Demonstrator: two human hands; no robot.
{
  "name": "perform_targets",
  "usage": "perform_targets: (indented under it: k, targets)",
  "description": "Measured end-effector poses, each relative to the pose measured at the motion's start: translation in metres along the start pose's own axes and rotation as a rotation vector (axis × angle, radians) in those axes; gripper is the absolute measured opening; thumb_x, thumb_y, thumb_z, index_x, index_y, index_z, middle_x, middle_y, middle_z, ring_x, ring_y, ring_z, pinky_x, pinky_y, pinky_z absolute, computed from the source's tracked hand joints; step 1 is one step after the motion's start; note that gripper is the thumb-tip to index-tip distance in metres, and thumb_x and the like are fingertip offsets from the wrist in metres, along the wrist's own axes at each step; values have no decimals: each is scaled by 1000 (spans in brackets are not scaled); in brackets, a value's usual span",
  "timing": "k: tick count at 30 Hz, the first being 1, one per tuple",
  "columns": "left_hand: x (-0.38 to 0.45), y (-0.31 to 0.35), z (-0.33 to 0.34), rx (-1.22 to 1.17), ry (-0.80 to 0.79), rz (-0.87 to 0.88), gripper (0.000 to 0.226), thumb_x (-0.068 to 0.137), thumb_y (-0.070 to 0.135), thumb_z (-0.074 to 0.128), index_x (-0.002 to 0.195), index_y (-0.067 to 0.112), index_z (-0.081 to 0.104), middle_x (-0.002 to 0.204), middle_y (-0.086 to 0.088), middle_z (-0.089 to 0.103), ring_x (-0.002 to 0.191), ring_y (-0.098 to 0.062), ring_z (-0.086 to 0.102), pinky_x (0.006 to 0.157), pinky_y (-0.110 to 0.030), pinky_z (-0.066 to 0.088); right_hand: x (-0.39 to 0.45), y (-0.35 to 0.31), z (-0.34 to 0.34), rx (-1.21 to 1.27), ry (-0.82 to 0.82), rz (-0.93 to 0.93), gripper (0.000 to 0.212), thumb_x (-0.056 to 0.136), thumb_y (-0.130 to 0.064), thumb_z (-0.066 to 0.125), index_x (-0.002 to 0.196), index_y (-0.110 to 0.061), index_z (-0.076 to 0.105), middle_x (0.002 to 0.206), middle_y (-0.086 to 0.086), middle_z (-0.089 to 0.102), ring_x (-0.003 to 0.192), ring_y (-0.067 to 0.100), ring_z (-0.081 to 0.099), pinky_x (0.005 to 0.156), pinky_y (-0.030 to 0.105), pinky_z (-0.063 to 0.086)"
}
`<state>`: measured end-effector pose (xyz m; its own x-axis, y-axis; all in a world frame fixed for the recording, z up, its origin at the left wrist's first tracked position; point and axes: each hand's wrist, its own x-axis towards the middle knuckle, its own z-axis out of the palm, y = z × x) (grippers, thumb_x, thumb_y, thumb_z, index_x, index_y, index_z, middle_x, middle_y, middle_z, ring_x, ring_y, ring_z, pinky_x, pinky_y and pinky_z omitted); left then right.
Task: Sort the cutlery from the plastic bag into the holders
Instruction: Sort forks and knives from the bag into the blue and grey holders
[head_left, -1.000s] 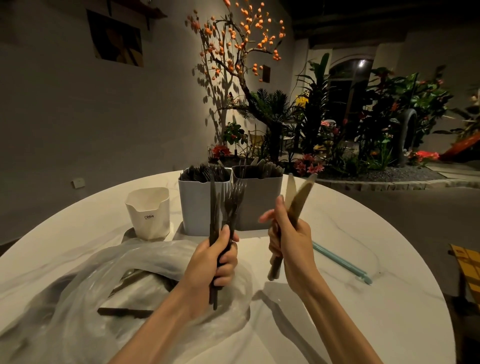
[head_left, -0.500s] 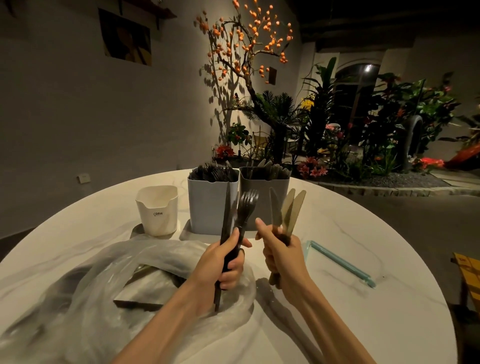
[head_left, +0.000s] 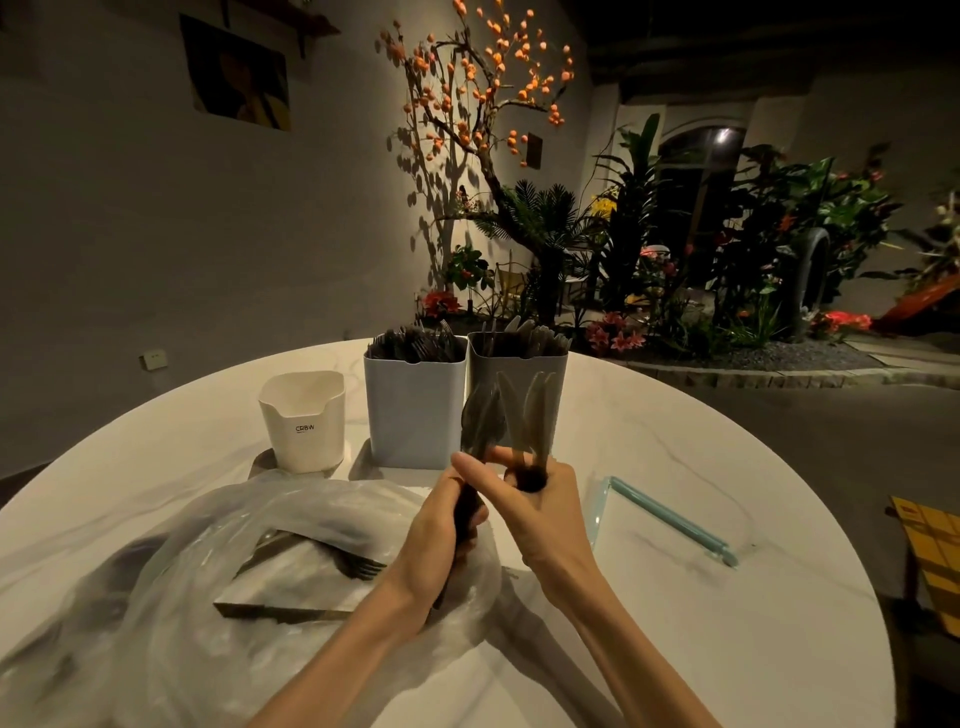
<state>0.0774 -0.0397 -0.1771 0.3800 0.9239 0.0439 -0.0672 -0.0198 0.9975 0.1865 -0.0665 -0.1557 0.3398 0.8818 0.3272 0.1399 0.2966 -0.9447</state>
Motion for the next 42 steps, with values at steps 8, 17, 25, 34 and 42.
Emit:
perform_targets:
  k: [8, 17, 25, 34, 42]
  targets:
    - [1, 6, 7, -10, 61, 73, 26, 103, 39, 47, 121, 26, 62, 94, 5, 68, 94, -14, 63, 78, -26, 51, 13, 2, -10, 130, 54, 279, 42, 83, -43, 78, 97, -4, 67, 54, -1, 45, 44, 9, 41, 38, 22, 34]
    - [5, 8, 4, -193, 32, -20, 28, 102, 37, 51, 119, 22, 67, 84, 4, 71, 86, -19, 59, 92, -49, 50, 19, -2, -20, 327, -135, 311, 31, 93, -25, 68, 63, -20, 73, 54, -3, 45, 49, 9, 33, 49, 20, 26]
    - [8, 6, 4, -213, 52, -2, 26, 101, 34, 52, 124, 28, 63, 105, 1, 72, 118, -34, 58, 106, -55, 44, 18, -2, -20, 256, -170, 304, 23, 96, -27, 65, 81, -10, 69, 54, -4, 48, 51, 7, 38, 48, 18, 30]
    - [9, 5, -1, -106, 163, 46, 23, 106, 24, 45, 108, 15, 66, 83, -1, 74, 85, -17, 70, 76, -27, 52, 23, -7, -18, -25, -12, 148, 21, 106, -36, 43, 106, -22, 59, 114, 4, 62, 91, 5, 58, 70, 14, 37]
    - [5, 18, -9, -174, 48, 138, 17, 92, 15, 59, 75, 10, 61, 53, 2, 33, 49, -9, 26, 46, -23, 23, 19, -15, -27, 267, -76, 9, 28, 103, -39, 47, 98, -12, 53, 64, -2, 49, 49, 10, 43, 47, 21, 42]
